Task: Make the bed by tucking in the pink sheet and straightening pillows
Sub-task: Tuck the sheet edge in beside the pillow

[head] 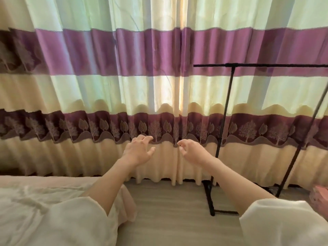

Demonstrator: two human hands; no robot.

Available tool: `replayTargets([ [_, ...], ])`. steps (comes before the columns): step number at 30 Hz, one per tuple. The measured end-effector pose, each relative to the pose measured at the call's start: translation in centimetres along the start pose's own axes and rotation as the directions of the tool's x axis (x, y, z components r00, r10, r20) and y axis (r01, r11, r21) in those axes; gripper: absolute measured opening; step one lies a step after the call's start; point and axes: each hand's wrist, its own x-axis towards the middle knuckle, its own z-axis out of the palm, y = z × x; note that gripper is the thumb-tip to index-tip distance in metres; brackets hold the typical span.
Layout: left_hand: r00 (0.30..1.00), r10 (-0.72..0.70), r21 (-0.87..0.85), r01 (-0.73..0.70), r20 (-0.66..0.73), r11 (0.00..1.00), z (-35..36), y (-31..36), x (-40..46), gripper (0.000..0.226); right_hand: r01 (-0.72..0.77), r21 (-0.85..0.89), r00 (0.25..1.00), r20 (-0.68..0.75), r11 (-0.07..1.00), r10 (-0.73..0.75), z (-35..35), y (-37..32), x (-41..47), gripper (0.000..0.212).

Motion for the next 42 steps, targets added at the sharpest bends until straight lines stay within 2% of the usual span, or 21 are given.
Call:
replayTargets([
  [6,0.985,-0.173,0.032,0.173,-0.022,0.984,0.9,-6.1,9.8,0.048,0.159,0.038,0.981,0.105,0.987,-0.162,3.2,-0.1,14.8,0.038],
  [11,0.946,-0.322,0.042,0.324,-0.046,0.945,4.3,-15.3,19.0,0.048,0.265,0.071,0.941,0.197,0.962,-0.274,10.0,-0.8,29.3,0.037],
  [16,0.903,-0.429,0.023,0.429,-0.027,0.903,6.3,-25.0,28.8,0.049,0.311,0.070,0.911,0.263,0.948,-0.318,14.8,-3.1,43.7,0.038],
  [25,0.843,-0.532,0.058,0.537,-0.083,0.842,4.5,-40.1,43.7,0.049,0.457,0.092,0.822,0.336,0.885,-0.460,21.9,-10.3,65.5,0.038],
  [31,0.722,-0.678,0.080,0.691,-0.139,0.719,4.8,-55.1,49.3,0.049,0.596,0.159,0.678,0.425,0.787,-0.600,32.3,-18.6,80.1,0.037],
  [36,0.528,-0.826,0.013,0.844,-0.200,0.536,3.3,-69.1,54.0,0.047,0.694,0.270,0.501,0.485,0.668,-0.717,41.7,-29.8,93.2,0.038],
  [37,0.514,-0.832,0.010,0.852,-0.210,0.524,2.9,-70.3,54.3,0.047,0.702,0.291,0.476,0.488,0.651,-0.731,42.7,-31.0,94.2,0.038],
  [42,0.332,-0.905,-0.014,0.937,-0.266,0.348,0.0,-80.2,54.0,0.046,0.758,0.366,0.286,0.558,0.540,-0.779,49.9,-41.7,100.0,0.036],
])
